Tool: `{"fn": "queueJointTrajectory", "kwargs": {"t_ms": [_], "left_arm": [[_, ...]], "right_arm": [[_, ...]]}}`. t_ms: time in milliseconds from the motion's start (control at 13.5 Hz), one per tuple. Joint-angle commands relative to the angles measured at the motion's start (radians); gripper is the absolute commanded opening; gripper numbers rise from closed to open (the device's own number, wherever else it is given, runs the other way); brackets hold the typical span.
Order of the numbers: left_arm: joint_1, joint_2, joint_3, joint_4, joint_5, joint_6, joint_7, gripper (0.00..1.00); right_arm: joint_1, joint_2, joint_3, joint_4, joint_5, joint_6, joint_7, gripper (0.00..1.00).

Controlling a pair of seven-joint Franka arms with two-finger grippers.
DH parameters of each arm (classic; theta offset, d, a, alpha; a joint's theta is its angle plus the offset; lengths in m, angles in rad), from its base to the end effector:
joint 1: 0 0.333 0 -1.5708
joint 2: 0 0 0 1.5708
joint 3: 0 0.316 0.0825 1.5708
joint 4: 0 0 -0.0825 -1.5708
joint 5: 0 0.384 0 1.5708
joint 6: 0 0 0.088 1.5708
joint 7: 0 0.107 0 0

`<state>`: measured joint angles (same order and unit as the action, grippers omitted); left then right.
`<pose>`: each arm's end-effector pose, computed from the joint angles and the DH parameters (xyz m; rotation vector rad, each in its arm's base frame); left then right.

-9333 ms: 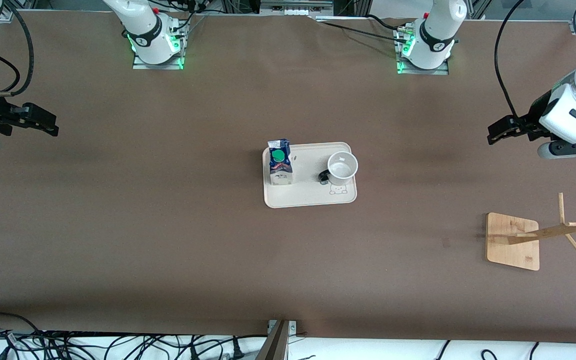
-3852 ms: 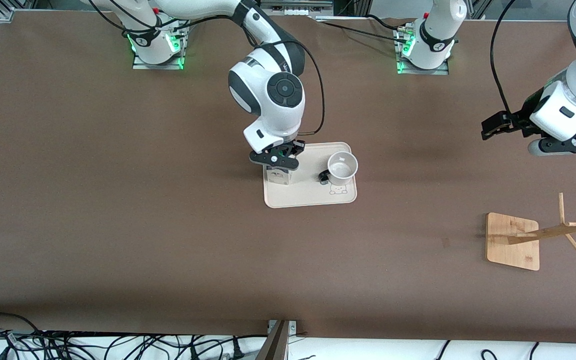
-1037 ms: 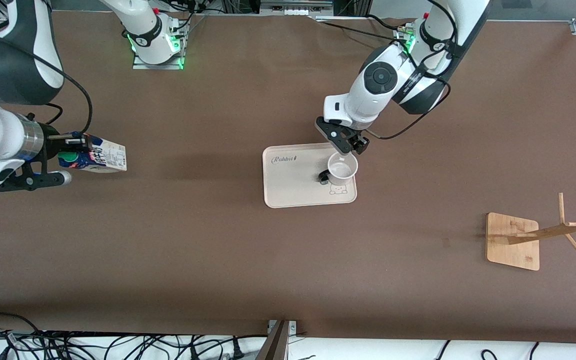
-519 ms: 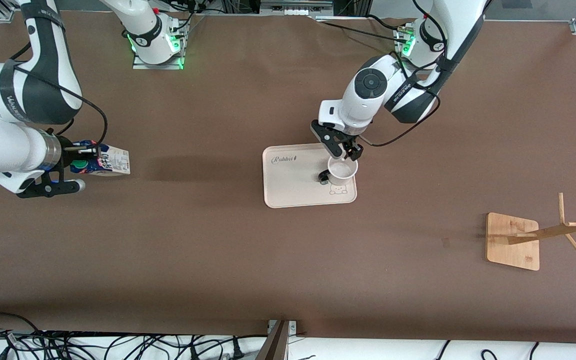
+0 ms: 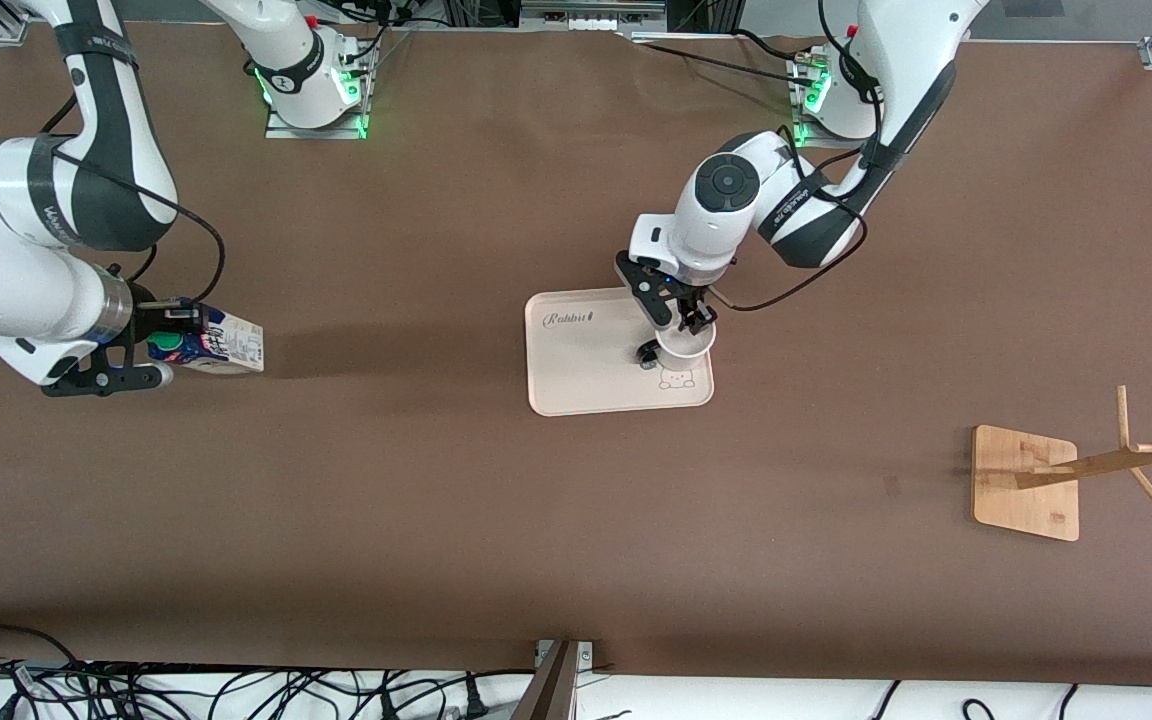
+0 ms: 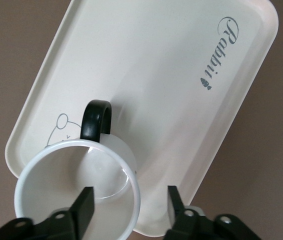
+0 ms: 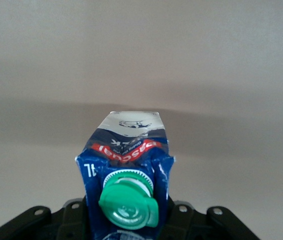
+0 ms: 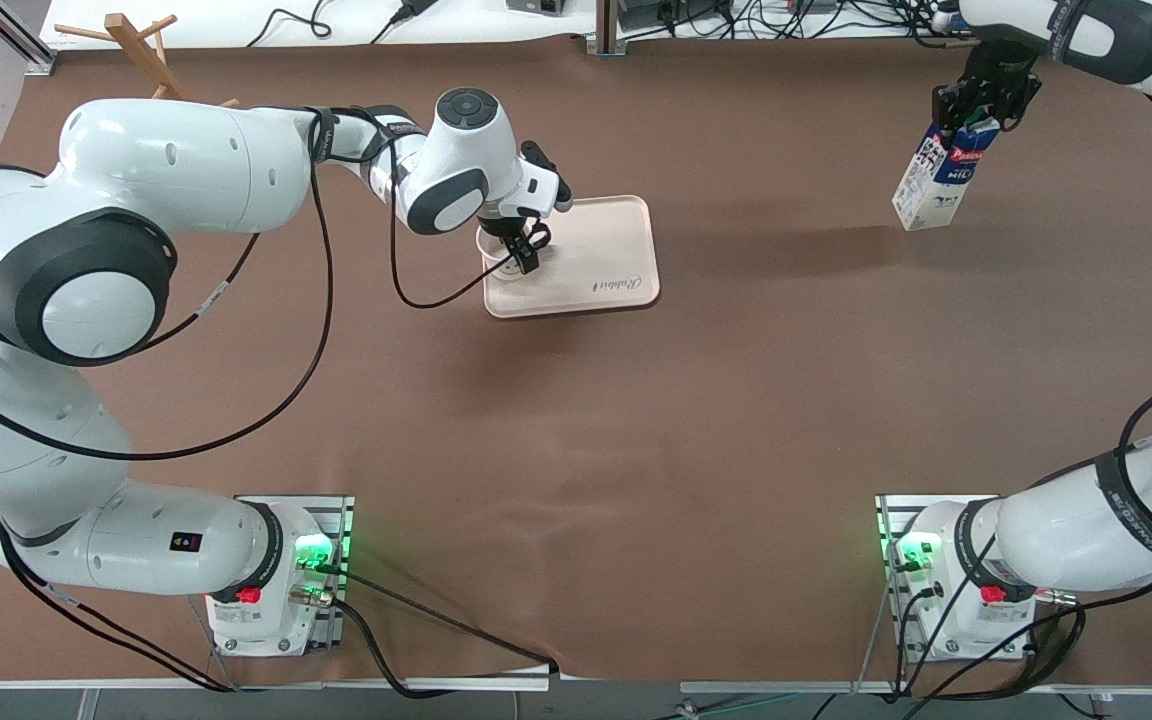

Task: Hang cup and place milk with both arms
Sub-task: 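Lower the left gripper and grasp the white mug's rim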

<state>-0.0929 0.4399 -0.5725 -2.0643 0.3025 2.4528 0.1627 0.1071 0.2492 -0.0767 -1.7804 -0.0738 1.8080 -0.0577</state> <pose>0.4711 -0.3604 0.2524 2.7071 -1.5013 0.0446 0.6009 0.0148 0.3998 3.0324 0.1725 -0.3389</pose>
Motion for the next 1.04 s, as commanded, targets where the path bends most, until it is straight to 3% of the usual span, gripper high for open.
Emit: {"fn": "queueJointTrajectory", "kwargs": {"t_ms": [0, 222, 519, 667, 963], "left_arm": [[0.004, 0.008, 0.002, 0.018, 0.046, -0.003, 0.008, 0.17], [0.009, 0.02, 0.006, 0.018, 0.047, -0.003, 0.011, 0.0], [0.048, -0.039, 0.008, 0.021, 0.044, -0.05, -0.017, 0.0], [0.074, -0.084, 0.003, 0.1, 0.03, -0.226, -0.072, 0.0], [0.094, -0.087, 0.006, 0.38, 0.027, -0.639, -0.094, 0.0]], "right_arm": [[-0.024, -0.076, 0.009, -0.125, -0.011, 0.072, -0.013, 0.46], [-0.033, -0.093, 0.008, -0.192, -0.011, 0.14, -0.013, 0.46], [-0.047, -0.1, 0.008, -0.253, -0.009, 0.211, -0.014, 0.46], [-0.05, -0.099, 0.006, -0.27, -0.009, 0.249, -0.014, 0.46], [-0.056, -0.091, 0.005, -0.27, -0.009, 0.258, -0.017, 0.48]]}}
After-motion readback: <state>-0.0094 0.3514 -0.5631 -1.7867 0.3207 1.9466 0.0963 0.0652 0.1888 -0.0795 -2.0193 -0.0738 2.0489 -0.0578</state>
